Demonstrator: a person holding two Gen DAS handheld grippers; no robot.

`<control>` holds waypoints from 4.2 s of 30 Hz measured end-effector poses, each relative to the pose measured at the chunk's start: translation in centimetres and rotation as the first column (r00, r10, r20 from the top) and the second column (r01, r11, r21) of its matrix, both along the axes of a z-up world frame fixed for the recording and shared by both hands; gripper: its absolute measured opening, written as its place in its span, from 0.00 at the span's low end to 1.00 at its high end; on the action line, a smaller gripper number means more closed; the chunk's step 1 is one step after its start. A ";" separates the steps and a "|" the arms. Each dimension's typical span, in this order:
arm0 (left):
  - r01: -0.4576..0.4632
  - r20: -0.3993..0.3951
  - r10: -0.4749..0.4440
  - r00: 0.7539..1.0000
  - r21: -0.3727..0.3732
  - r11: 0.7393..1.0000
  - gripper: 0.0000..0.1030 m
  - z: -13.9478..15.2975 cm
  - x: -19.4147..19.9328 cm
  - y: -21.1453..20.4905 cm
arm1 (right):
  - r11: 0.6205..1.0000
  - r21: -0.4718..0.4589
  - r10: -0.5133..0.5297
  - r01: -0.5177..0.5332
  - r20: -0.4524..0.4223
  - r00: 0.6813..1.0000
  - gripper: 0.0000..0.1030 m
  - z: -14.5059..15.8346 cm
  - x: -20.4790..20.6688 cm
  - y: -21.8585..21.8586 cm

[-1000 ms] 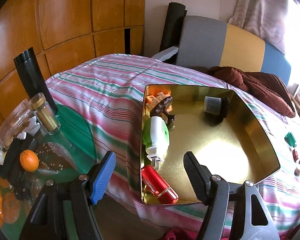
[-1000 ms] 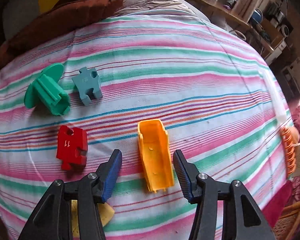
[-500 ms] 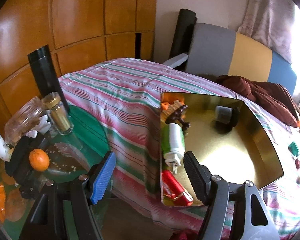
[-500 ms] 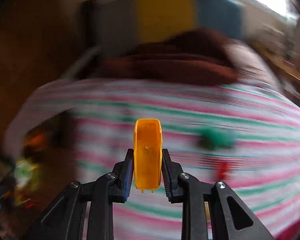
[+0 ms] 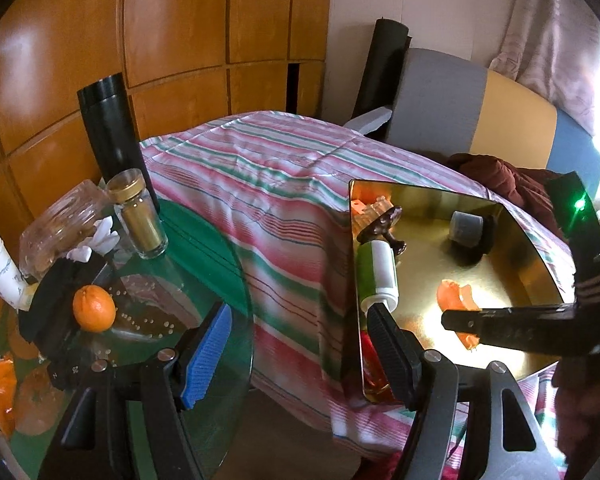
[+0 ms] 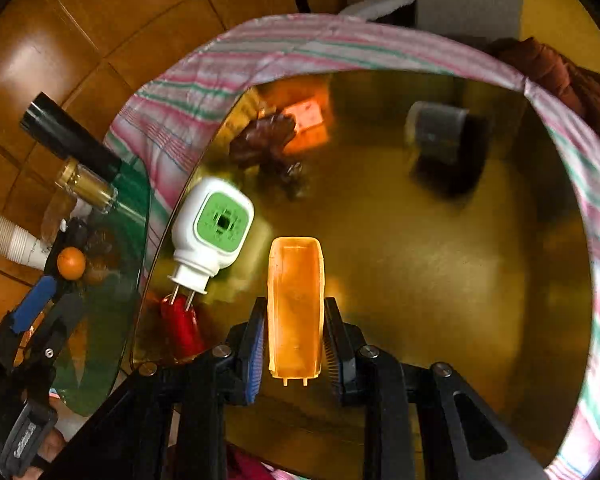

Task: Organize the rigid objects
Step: 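Carry the orange piece into the gold tray and open the right gripper, then grasp the red puzzle piece with the left gripper while the right gripper moves toward the yellow massager, then lift the red puzzle piece with the left gripper while the right gripper closes on the yellow massager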

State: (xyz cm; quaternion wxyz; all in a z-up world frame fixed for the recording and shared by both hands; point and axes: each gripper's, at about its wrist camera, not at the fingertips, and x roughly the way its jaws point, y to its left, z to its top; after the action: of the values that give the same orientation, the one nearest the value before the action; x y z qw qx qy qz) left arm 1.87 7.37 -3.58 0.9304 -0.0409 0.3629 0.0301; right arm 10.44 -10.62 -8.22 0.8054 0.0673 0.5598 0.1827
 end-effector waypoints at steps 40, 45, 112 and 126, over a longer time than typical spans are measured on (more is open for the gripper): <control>0.149 0.054 -0.153 0.987 0.085 0.985 0.69 2.4 -1.2 -6.0 | 0.977 -0.016 -0.200 0.214 0.293 0.935 0.40 6.5 -6.0 -9.8; 0.194 0.063 -0.201 0.977 0.103 0.976 0.69 3.1 -1.4 -7.9 | 0.947 -0.038 -0.289 0.319 0.333 0.897 0.40 7.4 -7.1 -15.5; 0.864 -0.308 -0.815 0.491 0.053 0.500 0.41 -7.6 3.9 -60.4 | 0.261 0.238 -0.943 0.936 -0.145 0.300 0.42 -2.5 -18.9 -54.3; 0.839 -0.188 -0.819 0.542 0.067 0.540 0.33 -7.8 1.1 -48.1 | 0.435 0.257 -0.841 0.863 -0.227 0.491 0.42 -3.9 -16.5 -52.5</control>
State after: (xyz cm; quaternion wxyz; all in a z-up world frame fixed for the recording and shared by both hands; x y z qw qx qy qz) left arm 2.95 -40.76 -11.36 0.8070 0.2075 0.3971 -0.3846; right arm -6.03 -63.17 -12.14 0.7440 0.4825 0.4346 -0.1572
